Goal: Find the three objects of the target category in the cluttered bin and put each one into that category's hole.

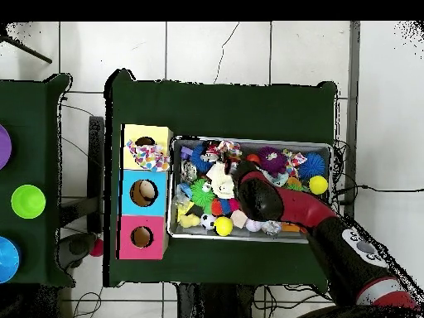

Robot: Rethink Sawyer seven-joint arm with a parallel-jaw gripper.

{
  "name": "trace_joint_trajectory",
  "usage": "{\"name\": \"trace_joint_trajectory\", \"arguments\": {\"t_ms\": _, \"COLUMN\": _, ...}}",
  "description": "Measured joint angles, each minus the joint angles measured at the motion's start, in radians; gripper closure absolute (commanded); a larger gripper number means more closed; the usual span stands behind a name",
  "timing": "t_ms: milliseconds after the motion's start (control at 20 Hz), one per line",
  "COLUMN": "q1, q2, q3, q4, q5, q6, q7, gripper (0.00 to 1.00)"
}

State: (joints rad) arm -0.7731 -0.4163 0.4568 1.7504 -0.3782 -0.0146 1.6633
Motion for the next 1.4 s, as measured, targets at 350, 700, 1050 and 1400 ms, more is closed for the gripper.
{"name": "trace_joint_trajectory", "arguments": {"t_ms": 350, "q1": 0.000, "q2": -0.005, "q3": 0.016, "q4": 0.019, "q5": 0.000, "q6": -0.015, "q7": 0.000, "gripper": 0.00}}
{"name": "trace_joint_trajectory", "arguments": {"t_ms": 700, "q1": 0.001, "q2": -0.021, "q3": 0.016, "q4": 0.021, "q5": 0.000, "q6": -0.015, "q7": 0.000, "gripper": 0.00}}
{"name": "trace_joint_trajectory", "arguments": {"t_ms": 1050, "q1": 0.018, "q2": -0.053, "q3": 0.016, "q4": 0.021, "q5": -0.021, "q6": -0.031, "q7": 0.000, "gripper": 0.00}}
{"name": "trace_joint_trajectory", "arguments": {"t_ms": 1400, "q1": 0.040, "q2": -0.068, "q3": 0.016, "q4": 0.022, "q5": -0.066, "q6": -0.034, "q7": 0.000, "gripper": 1.00}}
